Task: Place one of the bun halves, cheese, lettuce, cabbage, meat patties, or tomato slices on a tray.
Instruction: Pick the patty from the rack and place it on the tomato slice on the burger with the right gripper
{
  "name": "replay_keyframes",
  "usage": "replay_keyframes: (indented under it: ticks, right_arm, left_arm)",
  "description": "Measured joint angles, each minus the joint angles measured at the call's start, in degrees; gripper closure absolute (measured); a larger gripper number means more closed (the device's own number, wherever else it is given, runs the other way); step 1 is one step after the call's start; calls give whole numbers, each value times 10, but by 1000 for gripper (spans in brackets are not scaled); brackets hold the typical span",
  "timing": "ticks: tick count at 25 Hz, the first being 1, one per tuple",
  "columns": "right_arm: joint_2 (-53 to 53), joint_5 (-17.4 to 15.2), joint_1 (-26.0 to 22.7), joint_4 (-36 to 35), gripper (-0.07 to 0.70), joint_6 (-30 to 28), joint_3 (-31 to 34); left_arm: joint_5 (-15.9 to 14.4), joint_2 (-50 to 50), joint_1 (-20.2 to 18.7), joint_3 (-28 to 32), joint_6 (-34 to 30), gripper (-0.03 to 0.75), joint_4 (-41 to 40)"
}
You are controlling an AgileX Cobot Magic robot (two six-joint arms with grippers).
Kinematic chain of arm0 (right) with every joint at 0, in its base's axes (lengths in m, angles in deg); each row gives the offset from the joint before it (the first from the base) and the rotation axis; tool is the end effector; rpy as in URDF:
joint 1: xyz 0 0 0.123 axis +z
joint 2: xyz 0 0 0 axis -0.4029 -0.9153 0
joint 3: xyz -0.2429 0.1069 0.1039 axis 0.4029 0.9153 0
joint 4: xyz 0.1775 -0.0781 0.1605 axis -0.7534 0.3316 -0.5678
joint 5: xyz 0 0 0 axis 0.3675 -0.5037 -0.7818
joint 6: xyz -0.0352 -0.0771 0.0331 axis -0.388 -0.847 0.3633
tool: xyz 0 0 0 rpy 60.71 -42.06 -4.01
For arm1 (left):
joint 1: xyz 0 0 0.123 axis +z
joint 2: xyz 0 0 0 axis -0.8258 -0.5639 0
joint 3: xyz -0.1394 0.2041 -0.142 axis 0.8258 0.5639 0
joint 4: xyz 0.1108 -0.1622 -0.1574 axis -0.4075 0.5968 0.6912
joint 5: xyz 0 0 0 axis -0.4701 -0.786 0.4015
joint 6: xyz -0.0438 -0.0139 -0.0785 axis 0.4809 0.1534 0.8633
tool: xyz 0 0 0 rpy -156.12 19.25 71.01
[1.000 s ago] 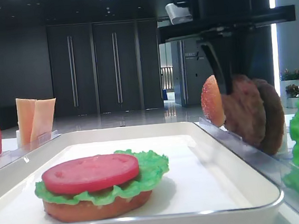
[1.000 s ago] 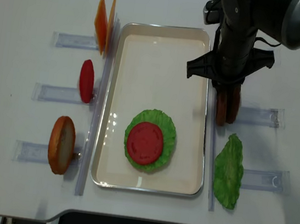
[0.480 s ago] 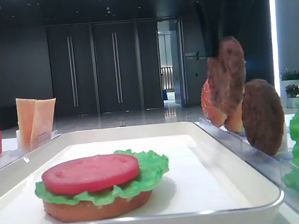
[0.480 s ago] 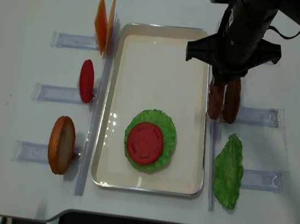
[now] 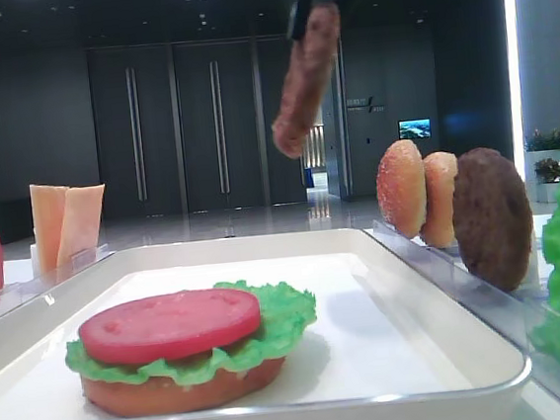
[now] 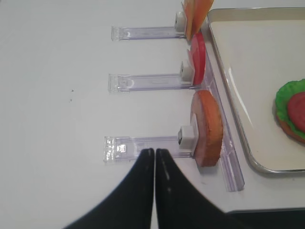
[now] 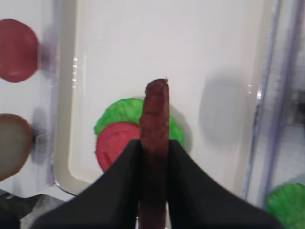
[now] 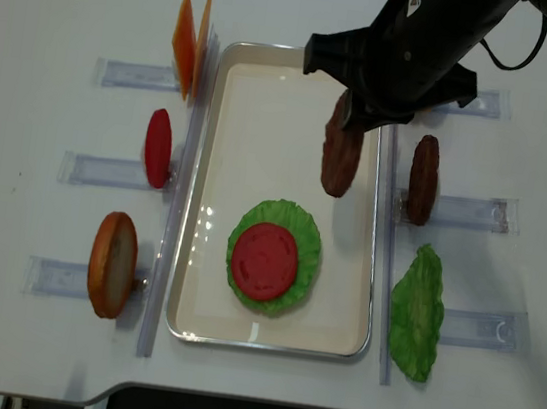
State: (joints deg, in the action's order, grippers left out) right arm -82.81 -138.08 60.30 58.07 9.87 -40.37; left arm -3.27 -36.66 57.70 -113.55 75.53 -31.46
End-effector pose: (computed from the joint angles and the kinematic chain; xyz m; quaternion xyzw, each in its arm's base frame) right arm 0.2756 0.2273 0.3052 -0.0766 0.9710 0.1951 0.1150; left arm -0.0069 -0.0035 0.2659 0.0052 0.8685 -0.0002 0.4956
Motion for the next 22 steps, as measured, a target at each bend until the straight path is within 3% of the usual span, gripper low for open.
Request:
replay_keyframes:
  ticks: [5, 10, 18, 22]
  right_arm:
    - [21, 75, 0, -71, 522, -46, 64]
    - [53, 161, 0, -215, 522, -159, 154]
    - [59, 223, 0, -577, 522, -497, 257]
    - [59, 225, 0, -692, 522, -624, 297]
  left_arm:
    - [0, 0, 0, 0, 0, 716, 0]
    - [0, 0, 0, 0, 0, 716, 0]
    - [0, 0, 0, 0, 0, 716, 0]
    - [0, 0, 0, 0, 0, 716, 0]
